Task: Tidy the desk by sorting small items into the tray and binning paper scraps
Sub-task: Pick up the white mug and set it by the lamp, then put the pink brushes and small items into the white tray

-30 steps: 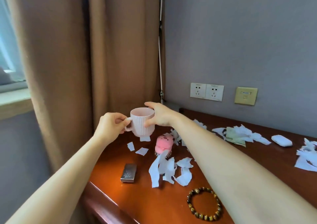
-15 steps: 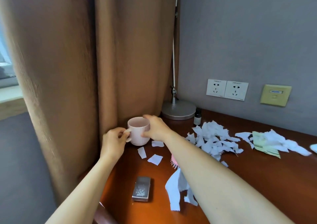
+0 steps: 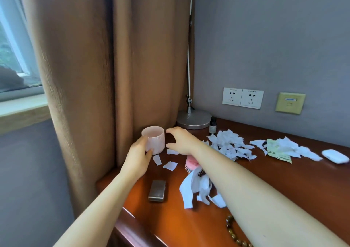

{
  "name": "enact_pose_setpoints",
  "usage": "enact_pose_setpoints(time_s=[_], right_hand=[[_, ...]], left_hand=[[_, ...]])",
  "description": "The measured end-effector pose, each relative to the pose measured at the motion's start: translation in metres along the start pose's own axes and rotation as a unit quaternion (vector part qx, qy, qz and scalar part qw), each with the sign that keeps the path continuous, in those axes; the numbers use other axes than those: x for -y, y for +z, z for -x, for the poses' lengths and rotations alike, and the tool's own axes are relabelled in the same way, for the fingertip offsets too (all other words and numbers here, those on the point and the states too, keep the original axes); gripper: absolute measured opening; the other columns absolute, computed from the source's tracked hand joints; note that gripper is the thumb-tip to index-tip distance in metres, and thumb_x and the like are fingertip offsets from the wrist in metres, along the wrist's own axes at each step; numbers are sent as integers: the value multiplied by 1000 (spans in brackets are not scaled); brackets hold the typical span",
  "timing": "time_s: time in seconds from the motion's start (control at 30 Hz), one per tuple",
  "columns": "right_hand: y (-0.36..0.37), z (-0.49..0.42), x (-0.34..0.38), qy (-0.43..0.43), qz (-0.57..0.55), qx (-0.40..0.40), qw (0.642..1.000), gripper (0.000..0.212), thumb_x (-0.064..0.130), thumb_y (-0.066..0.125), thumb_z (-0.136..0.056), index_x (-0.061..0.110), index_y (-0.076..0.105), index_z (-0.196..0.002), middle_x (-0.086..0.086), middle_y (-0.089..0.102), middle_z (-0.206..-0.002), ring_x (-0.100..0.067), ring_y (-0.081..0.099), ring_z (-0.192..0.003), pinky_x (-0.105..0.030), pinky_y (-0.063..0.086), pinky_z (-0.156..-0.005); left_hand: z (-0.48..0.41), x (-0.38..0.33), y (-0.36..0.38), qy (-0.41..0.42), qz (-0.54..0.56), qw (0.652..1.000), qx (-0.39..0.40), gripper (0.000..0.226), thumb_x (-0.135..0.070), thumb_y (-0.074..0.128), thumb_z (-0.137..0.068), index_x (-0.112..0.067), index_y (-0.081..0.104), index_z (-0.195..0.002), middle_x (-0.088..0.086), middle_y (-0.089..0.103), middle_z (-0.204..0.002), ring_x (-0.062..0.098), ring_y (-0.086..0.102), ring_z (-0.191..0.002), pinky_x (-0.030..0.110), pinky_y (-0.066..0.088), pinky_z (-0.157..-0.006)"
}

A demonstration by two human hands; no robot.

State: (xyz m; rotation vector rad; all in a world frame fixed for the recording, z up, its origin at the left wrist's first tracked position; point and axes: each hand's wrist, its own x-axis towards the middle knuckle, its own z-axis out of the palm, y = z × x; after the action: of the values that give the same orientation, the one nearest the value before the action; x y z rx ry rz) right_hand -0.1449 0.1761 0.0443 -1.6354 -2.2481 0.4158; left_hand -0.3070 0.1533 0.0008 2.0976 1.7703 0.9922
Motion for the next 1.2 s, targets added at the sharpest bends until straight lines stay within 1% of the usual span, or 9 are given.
enact_pose_setpoints(time_s=[0.1, 0.33, 0.43, 0.57, 0.73, 0.87, 1.0, 1.07, 1.2], right_hand=[[-15, 30, -7, 11, 14, 4, 1000, 48, 22, 55, -93, 15, 44, -139, -7, 43, -146, -24, 44, -131, -37, 39, -107], [-35, 100, -32, 26, -3, -47, 999, 37, 8, 50, -93, 16, 57, -128, -6, 58, -132, -20, 55, -120, -33, 47, -99], [-29, 115, -41, 34, -12, -49, 998, 34, 10, 51, -94, 17, 59, -126, -6, 60, -129, -20, 57, -115, -29, 47, -91], [-20, 121, -51, 47, -32, -47, 997, 36, 10, 51, -93, 16, 56, -129, -5, 59, -129, -18, 56, -114, -29, 46, -92], [1, 110, -56, 83, -84, -73, 990, 45, 21, 50, -96, 19, 43, -141, -7, 46, -142, -23, 49, -125, -36, 43, -101], [10, 91, -47, 113, -81, -93, 986, 55, 25, 52, -94, 24, 33, -146, -9, 35, -148, -27, 42, -131, -41, 43, -103], [11, 75, -38, 130, -54, -60, 988, 70, 28, 59, -89, 26, 24, -149, -10, 32, -151, -31, 39, -134, -43, 45, -102], [15, 69, -37, 141, -39, -50, 988, 70, 30, 62, -88, 26, 27, -148, -8, 35, -150, -31, 40, -134, -42, 46, -100], [19, 63, -36, 140, -26, -61, 988, 47, 19, 58, -88, 19, 48, -135, -8, 53, -133, -28, 53, -117, -35, 50, -86]], left_hand=[[11, -18, -5, 15, -57, 997, 51, 54, -20, 51, -96, -16, 32, -146, 9, 39, -149, 25, 45, -132, 30, 41, -103], [47, -61, -12, 59, -118, 984, 116, 48, -28, 57, -92, -18, 45, -138, 6, 56, -134, 22, 61, -109, 31, 54, -90], [59, -64, -7, 38, -137, 983, 119, 49, -28, 60, -91, -17, 46, -137, 5, 56, -133, 21, 61, -111, 29, 54, -90], [70, -58, -1, -6, -194, 970, 145, 52, -34, 58, -91, -12, 45, -136, 8, 55, -130, 23, 56, -114, 29, 50, -91], [88, -36, 17, -75, -268, 955, 100, 59, -57, 51, -87, -12, 51, -125, 7, 57, -120, 24, 52, -111, 32, 50, -88], [91, -27, 24, -92, -231, 966, 67, 51, -50, 56, -87, -13, 58, -122, 6, 58, -114, 21, 54, -104, 29, 53, -83], [88, -27, 24, -91, -207, 972, 63, 44, -44, 61, -87, -12, 62, -117, 5, 59, -107, 19, 56, -96, 24, 49, -72], [85, -26, 22, -89, -201, 973, 67, 42, -44, 63, -85, -13, 63, -114, 3, 59, -102, 17, 56, -91, 21, 46, -65], [80, -25, 18, -87, -214, 970, 81, 40, -48, 64, -82, -14, 65, -104, -1, 58, -90, 14, 57, -81, 19, 42, -55]])
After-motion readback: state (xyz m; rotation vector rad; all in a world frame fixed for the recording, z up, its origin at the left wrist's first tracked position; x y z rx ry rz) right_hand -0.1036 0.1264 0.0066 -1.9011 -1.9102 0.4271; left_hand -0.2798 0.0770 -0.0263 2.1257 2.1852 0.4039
